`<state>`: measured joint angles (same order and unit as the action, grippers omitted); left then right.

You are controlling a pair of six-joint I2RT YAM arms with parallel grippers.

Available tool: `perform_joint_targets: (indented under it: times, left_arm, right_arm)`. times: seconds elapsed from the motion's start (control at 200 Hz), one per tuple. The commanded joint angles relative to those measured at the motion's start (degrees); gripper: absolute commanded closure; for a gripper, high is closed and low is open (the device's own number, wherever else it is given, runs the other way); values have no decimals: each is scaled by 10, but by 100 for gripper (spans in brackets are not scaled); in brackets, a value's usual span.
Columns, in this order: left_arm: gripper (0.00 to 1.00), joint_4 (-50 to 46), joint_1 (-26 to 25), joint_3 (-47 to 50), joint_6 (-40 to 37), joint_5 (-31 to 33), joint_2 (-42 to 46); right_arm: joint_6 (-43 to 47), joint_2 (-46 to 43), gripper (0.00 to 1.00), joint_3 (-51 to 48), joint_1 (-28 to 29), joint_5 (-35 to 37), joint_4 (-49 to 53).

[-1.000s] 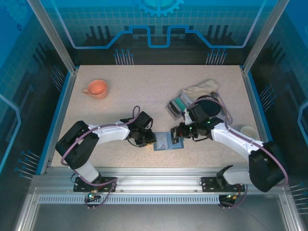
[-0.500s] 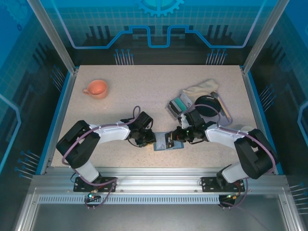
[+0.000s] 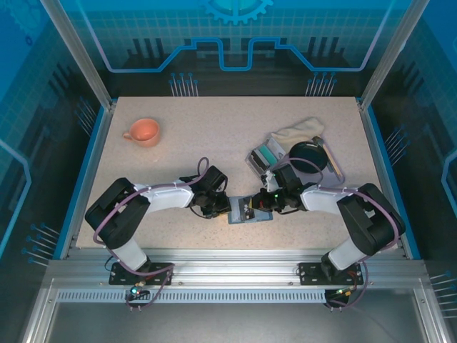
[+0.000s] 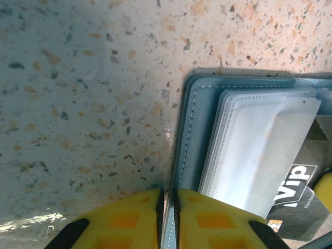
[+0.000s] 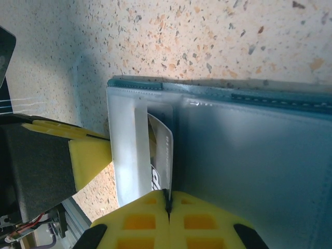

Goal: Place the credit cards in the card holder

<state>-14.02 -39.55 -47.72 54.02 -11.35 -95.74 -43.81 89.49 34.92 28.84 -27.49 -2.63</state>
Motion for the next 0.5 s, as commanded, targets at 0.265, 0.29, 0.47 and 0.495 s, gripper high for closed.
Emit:
perform_joint_targets:
  times: [0.265,0.29,0.47,0.495]
  left_arm:
    - [84,7,-3,6,7,-5,-13]
    - [84,7,-3,6,6,-5,-13]
    - [84,9,-2,5,7,-6,-14]
    - [84,10,-2,5,6,-6,-14]
  right_arm:
    - [-48,51,91,21,36,11,-31]
    - [-48,51,90,22,37,11,-30]
    - [-44,61,87,31,38,-3,-23]
    - [-43,64,87,33,39,-6,-24]
